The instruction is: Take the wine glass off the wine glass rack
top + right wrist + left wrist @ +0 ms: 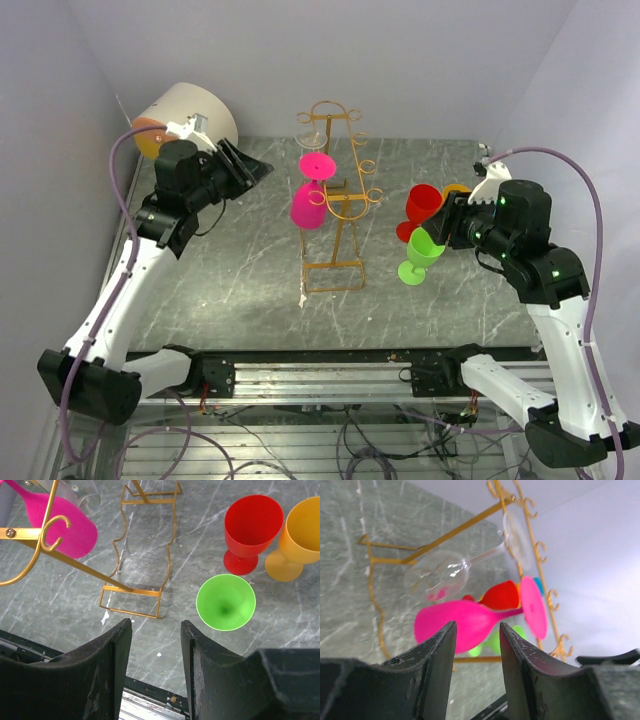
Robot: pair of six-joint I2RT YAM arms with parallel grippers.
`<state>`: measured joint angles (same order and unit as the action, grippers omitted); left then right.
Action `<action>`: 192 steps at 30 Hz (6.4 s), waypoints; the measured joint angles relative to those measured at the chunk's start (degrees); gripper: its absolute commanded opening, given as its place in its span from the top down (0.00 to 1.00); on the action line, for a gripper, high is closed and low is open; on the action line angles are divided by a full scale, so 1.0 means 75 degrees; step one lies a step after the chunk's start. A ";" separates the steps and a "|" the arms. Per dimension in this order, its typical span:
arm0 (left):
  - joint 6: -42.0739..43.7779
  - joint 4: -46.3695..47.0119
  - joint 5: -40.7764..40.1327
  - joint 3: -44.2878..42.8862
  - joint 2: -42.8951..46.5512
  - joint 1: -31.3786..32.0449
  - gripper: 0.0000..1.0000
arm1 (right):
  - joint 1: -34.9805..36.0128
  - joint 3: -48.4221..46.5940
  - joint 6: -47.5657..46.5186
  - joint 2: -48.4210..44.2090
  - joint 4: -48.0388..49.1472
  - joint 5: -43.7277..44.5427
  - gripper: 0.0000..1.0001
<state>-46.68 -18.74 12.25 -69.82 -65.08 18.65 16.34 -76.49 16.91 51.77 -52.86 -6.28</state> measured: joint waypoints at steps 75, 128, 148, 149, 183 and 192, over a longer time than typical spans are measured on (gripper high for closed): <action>-0.2218 0.1434 0.2285 -0.0484 -0.1422 0.0143 0.87 | 0.0000 0.0408 0.0015 -0.0254 0.0501 -0.0254 0.58; -0.5826 0.4975 0.2425 0.3063 0.5021 0.0070 0.90 | 0.0694 0.1716 0.4602 0.0469 0.8466 -0.7300 0.40; -0.6100 0.5575 0.2664 0.2579 0.5359 0.0067 0.91 | 0.2448 0.1317 0.4657 0.1553 1.0147 -0.6878 0.40; -0.6123 0.5592 0.2664 0.2608 0.5362 0.0067 0.91 | 0.2463 0.1373 0.4800 0.1606 1.0520 -0.6898 0.40; -0.5356 0.3934 0.1909 0.2798 0.5689 0.0032 0.52 | 0.3786 0.1189 0.3217 0.1049 0.9929 -0.5697 1.00; -0.3509 0.1000 0.1259 0.1813 0.5590 0.0032 0.51 | 0.3768 -0.0102 0.1268 0.0125 0.6033 -0.1355 1.00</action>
<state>-72.99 -11.25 21.69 -56.23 -23.16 18.90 44.60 -77.25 26.41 52.71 -7.62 -16.45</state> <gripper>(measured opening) 0.493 0.041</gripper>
